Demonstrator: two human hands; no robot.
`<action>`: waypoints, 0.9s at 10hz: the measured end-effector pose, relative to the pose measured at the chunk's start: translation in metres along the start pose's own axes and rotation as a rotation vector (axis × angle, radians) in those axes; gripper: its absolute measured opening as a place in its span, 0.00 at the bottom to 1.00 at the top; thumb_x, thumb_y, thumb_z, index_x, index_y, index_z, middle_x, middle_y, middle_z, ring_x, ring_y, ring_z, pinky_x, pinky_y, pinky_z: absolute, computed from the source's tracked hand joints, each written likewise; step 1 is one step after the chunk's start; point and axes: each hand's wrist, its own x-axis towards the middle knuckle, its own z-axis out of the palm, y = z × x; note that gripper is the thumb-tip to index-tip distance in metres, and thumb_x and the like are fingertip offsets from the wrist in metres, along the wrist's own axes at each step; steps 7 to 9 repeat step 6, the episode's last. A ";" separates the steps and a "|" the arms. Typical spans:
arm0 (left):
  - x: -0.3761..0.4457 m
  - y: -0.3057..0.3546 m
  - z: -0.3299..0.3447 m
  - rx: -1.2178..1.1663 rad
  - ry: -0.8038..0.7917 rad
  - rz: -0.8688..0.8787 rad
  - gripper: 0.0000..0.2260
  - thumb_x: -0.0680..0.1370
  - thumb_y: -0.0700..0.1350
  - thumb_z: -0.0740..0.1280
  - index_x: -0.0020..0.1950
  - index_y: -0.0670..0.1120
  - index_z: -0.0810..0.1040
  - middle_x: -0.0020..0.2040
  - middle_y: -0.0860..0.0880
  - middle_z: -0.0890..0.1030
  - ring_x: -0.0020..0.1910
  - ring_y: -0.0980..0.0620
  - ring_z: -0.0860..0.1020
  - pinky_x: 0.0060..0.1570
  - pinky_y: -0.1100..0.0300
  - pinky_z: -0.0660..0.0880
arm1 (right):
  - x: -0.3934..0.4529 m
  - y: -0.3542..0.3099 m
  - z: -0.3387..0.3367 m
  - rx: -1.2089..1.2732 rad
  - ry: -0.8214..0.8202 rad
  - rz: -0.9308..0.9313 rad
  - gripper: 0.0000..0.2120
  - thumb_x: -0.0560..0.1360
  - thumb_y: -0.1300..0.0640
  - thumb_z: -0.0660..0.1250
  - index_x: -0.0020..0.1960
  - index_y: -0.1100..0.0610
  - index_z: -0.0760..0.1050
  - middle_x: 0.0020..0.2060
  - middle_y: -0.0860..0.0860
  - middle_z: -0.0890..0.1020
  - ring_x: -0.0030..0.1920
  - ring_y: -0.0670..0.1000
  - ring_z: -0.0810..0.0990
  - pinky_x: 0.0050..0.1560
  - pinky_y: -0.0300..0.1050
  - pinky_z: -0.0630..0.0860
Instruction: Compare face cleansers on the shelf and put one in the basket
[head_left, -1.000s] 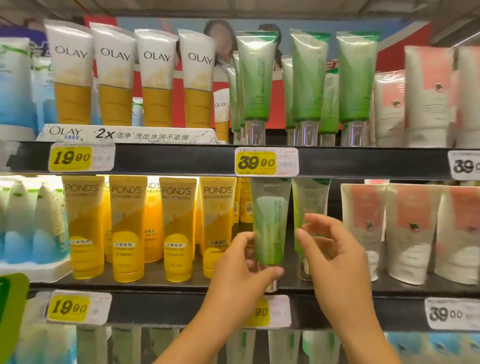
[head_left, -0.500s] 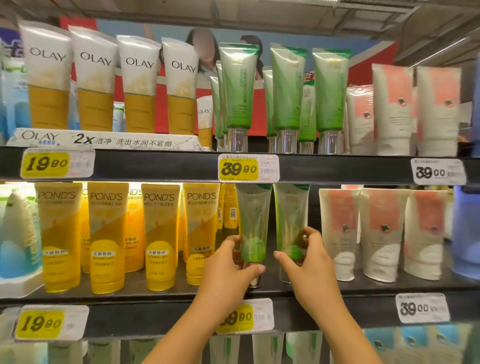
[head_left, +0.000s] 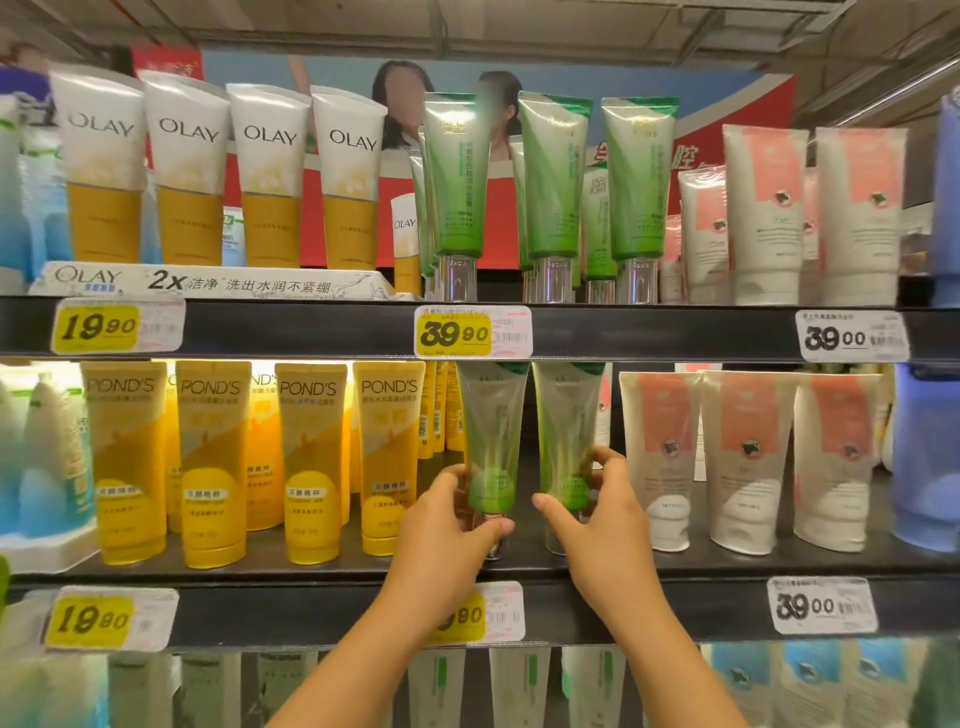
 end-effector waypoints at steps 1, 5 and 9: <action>-0.001 0.002 0.000 -0.014 0.004 -0.033 0.23 0.72 0.45 0.73 0.64 0.52 0.69 0.48 0.60 0.77 0.46 0.64 0.76 0.37 0.72 0.73 | 0.000 0.000 0.000 0.000 -0.040 0.022 0.28 0.72 0.53 0.71 0.67 0.52 0.62 0.60 0.51 0.73 0.59 0.50 0.74 0.59 0.48 0.74; -0.029 0.014 -0.011 -0.060 0.159 -0.025 0.14 0.74 0.44 0.70 0.56 0.56 0.72 0.48 0.56 0.77 0.45 0.63 0.77 0.34 0.74 0.72 | -0.009 -0.002 -0.040 0.085 -0.033 -0.059 0.12 0.77 0.54 0.64 0.60 0.48 0.70 0.50 0.44 0.77 0.47 0.39 0.75 0.41 0.27 0.69; -0.041 0.020 -0.024 -0.073 0.144 0.037 0.09 0.74 0.43 0.69 0.50 0.56 0.76 0.45 0.55 0.80 0.45 0.61 0.79 0.42 0.68 0.75 | -0.014 -0.007 -0.057 0.085 -0.019 -0.070 0.05 0.77 0.55 0.64 0.52 0.47 0.74 0.44 0.41 0.78 0.48 0.45 0.77 0.47 0.37 0.72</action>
